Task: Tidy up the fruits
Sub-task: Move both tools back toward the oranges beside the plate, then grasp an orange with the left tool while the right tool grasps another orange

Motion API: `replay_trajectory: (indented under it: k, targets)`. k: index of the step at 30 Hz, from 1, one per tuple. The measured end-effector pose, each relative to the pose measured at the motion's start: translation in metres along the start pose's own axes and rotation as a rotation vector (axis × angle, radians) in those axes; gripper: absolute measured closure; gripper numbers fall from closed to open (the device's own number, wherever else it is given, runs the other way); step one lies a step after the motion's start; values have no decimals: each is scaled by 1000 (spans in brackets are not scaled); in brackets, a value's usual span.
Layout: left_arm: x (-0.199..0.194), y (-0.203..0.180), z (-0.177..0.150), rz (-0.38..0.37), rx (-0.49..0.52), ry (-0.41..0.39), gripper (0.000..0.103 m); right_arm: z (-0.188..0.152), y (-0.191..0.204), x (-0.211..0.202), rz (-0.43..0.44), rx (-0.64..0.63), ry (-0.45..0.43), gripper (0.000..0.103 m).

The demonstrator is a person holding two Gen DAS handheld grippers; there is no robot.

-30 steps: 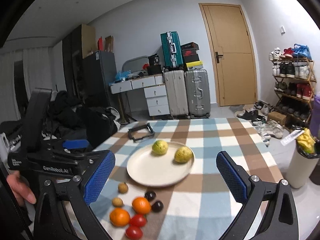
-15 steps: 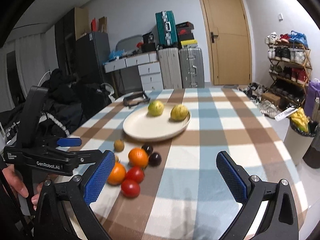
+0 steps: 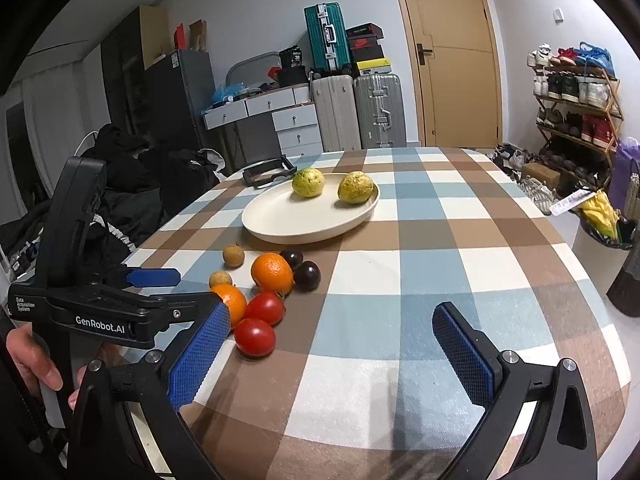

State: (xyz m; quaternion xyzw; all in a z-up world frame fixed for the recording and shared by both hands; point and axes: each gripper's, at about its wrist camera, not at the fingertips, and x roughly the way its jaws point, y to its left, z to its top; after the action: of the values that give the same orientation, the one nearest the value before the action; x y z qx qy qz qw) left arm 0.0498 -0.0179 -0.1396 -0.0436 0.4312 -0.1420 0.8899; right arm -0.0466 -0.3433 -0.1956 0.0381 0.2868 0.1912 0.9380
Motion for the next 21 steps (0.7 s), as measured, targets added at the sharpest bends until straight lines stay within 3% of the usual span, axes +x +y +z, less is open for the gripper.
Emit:
replay_trajectory:
  k: [8, 12, 21]
  targets:
    - [11, 5, 0, -83, -26, 37, 51, -1, -6, 2, 4, 21, 8, 0]
    - [14, 12, 1, -171, -60, 75, 65, -4, -8, 5, 8, 42, 21, 0]
    - [13, 17, -2, -193, -57, 66, 66, -4, -6, 8, 3, 34, 29, 0]
